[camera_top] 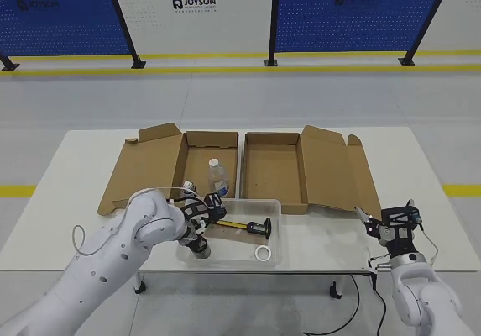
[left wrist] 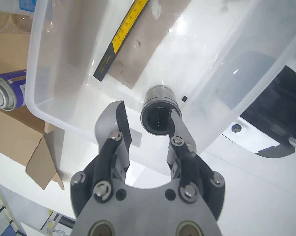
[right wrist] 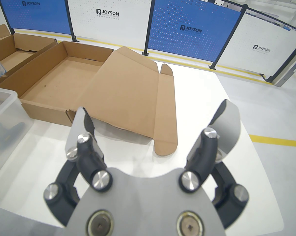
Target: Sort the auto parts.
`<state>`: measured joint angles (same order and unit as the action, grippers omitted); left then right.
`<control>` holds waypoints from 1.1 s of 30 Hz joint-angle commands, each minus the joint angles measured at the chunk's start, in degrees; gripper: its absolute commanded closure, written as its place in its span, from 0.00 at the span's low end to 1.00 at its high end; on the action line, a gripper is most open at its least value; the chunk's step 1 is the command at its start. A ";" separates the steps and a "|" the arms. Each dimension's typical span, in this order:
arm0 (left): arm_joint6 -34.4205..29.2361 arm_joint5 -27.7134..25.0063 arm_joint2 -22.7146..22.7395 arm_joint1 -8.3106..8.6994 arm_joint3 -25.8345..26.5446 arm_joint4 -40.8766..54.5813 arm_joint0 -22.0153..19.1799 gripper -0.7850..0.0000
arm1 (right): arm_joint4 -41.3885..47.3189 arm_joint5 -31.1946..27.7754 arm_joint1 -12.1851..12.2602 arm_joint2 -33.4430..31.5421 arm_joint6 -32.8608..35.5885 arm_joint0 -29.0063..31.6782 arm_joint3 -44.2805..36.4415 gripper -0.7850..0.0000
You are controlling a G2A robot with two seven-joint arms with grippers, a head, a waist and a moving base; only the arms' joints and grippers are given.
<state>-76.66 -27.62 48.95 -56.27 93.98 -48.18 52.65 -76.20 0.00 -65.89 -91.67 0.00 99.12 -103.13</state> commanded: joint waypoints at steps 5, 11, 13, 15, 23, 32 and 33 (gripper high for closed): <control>0.02 -0.02 -2.41 -0.32 -2.48 0.06 -1.80 0.62 | 0.00 0.00 0.00 0.00 0.00 0.00 0.00 0.00; 0.45 -0.03 -4.33 -0.99 -4.99 -0.19 -3.29 0.67 | 0.00 0.00 0.00 0.00 0.00 0.00 0.00 0.00; 0.48 -0.09 -4.94 -1.21 -5.69 -0.20 -3.70 0.68 | 0.00 0.00 0.00 0.00 0.00 0.00 0.00 0.00; 0.58 -0.11 -5.38 -1.41 -6.26 -0.16 -4.09 0.68 | 0.00 0.00 0.00 0.00 0.00 0.00 0.00 0.00; 0.67 -0.25 -7.24 -2.15 -7.80 0.59 -5.07 0.71 | 0.00 0.00 0.00 0.00 0.00 0.00 0.00 0.00; 1.72 0.56 -9.68 -3.27 -9.81 0.30 -6.26 0.84 | 0.00 0.00 0.00 0.00 0.00 0.00 0.00 0.00; 1.86 0.61 -9.87 -3.37 -10.01 0.39 -6.35 0.89 | 0.00 0.00 0.00 0.00 0.00 0.00 0.00 0.00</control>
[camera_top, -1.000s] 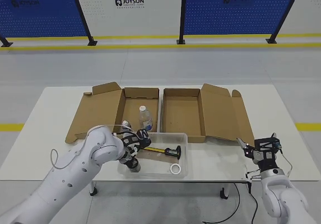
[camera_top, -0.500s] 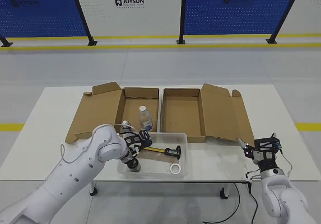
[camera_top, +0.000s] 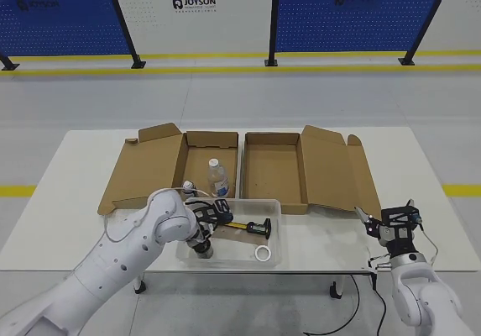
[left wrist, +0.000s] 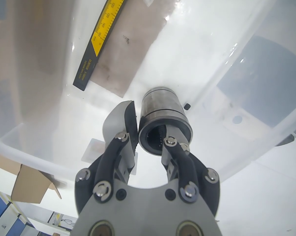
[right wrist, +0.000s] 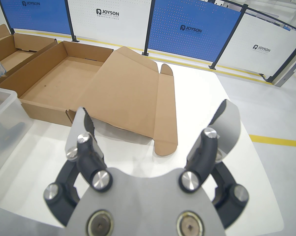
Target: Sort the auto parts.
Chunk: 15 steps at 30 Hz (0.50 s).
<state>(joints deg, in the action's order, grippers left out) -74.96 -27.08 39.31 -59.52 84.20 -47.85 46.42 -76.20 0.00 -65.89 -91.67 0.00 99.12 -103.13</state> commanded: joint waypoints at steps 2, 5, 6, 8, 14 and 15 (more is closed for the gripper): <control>0.41 0.26 -0.55 -0.31 -0.59 0.03 -0.29 1.00 | 0.00 0.00 0.00 0.00 0.00 0.00 0.00 0.00; 1.03 0.77 -0.75 -0.52 -0.97 0.16 -0.38 1.00 | 0.00 0.00 0.00 0.00 0.00 0.00 0.00 0.00; 1.42 0.96 -0.74 -0.57 -1.03 0.32 -0.32 1.00 | 0.00 0.00 0.00 0.00 0.00 0.00 0.00 0.00; 2.03 1.38 -0.62 -0.61 -0.90 0.24 -0.24 1.00 | 0.00 0.00 0.00 0.00 0.00 0.00 0.00 0.00; 4.19 3.11 1.42 -0.13 2.12 0.26 0.77 1.00 | 0.00 0.00 0.00 0.00 0.00 0.00 0.00 0.00; 4.59 3.48 2.00 0.03 2.91 0.29 1.09 1.00 | 0.00 0.00 0.00 0.00 0.00 0.00 0.00 0.00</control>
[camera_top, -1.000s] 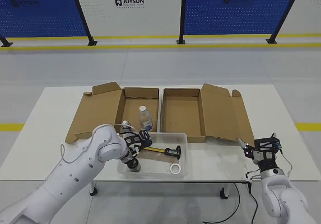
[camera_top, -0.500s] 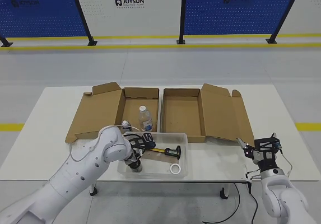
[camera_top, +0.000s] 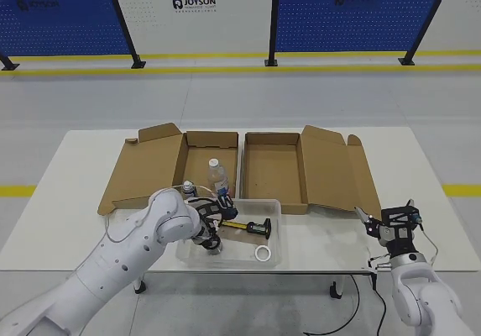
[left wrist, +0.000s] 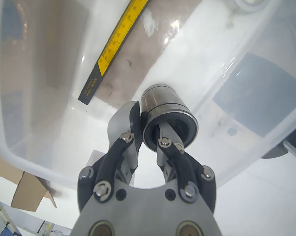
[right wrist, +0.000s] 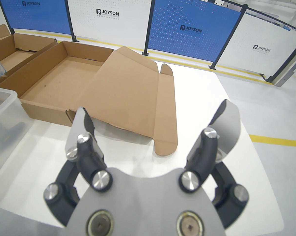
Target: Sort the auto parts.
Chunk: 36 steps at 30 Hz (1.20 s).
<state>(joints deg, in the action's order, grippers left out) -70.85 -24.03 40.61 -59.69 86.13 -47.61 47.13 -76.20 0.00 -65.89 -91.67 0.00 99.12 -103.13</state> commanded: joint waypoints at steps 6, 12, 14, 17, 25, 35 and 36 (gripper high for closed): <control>4.12 2.02 4.18 1.18 7.09 1.38 3.45 1.00 | 0.00 0.00 0.00 0.00 0.00 0.00 0.00 0.00; 5.54 0.99 9.03 2.62 15.14 4.57 7.16 1.00 | 0.00 0.00 0.00 0.00 0.00 0.00 0.00 0.00; 6.16 0.67 10.91 3.12 17.75 5.59 8.38 1.00 | 0.00 0.00 0.00 0.00 0.00 0.00 0.00 0.00; 8.02 2.73 13.84 3.78 21.43 4.74 10.56 1.00 | 0.00 0.00 0.00 0.00 0.00 0.00 0.00 0.00; 9.56 1.65 17.22 4.80 26.89 5.16 14.84 1.00 | 0.00 0.00 0.00 0.00 0.00 0.00 0.00 0.00; 15.32 5.53 20.48 5.03 26.61 2.35 15.97 1.00 | 0.00 0.00 0.00 0.00 0.00 0.00 0.00 0.00; 15.81 6.86 20.95 5.02 26.31 1.36 15.86 1.00 | 0.00 0.00 0.00 0.00 0.00 0.00 0.00 0.00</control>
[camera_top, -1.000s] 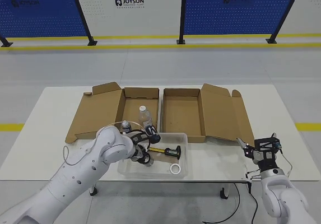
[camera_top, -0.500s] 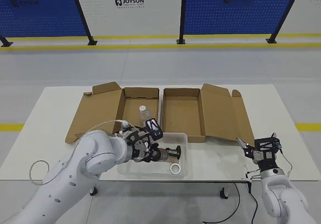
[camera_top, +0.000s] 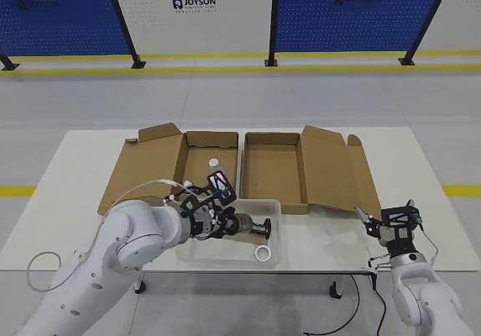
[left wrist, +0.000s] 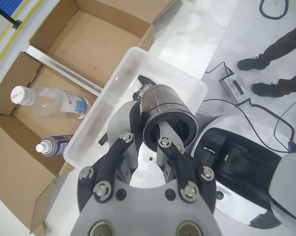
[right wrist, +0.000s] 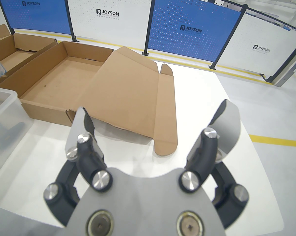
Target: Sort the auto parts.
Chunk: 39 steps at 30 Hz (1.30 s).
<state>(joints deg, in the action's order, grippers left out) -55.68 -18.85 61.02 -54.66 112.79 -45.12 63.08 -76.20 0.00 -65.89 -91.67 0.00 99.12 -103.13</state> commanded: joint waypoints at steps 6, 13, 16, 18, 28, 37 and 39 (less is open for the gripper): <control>5.15 10.58 2.03 -0.41 -2.11 -7.59 -1.10 1.00 | 0.00 0.00 0.00 0.00 0.00 0.00 0.00 0.00; 4.69 18.90 -0.48 -1.45 -5.38 -15.46 -3.52 1.00 | 0.00 0.00 0.00 0.00 0.00 0.00 0.00 0.00; 3.45 21.25 -2.36 -2.11 -7.94 -17.68 -5.09 1.00 | 0.00 0.00 0.00 0.00 0.00 0.00 0.00 0.00; 2.50 22.89 -3.40 -2.59 -9.92 -18.67 -6.37 1.00 | 0.00 0.00 0.00 0.00 0.00 0.00 0.00 0.00; -2.89 25.31 -6.84 -4.65 -16.28 -19.30 -11.35 1.00 | 0.00 0.00 0.00 0.00 0.00 0.00 0.00 0.00; -5.62 25.00 -10.83 -6.71 -20.82 -20.27 -15.42 1.00 | 0.00 0.00 0.00 0.00 0.00 0.00 0.00 0.00; -5.98 24.64 -11.59 -7.21 -21.69 -19.78 -16.27 1.00 | 0.00 0.00 0.00 0.00 0.00 0.00 0.00 0.00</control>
<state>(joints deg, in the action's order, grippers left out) -61.52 5.98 49.78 -61.65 91.55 -65.18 47.19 -76.20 0.00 -65.89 -91.67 0.00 99.12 -103.13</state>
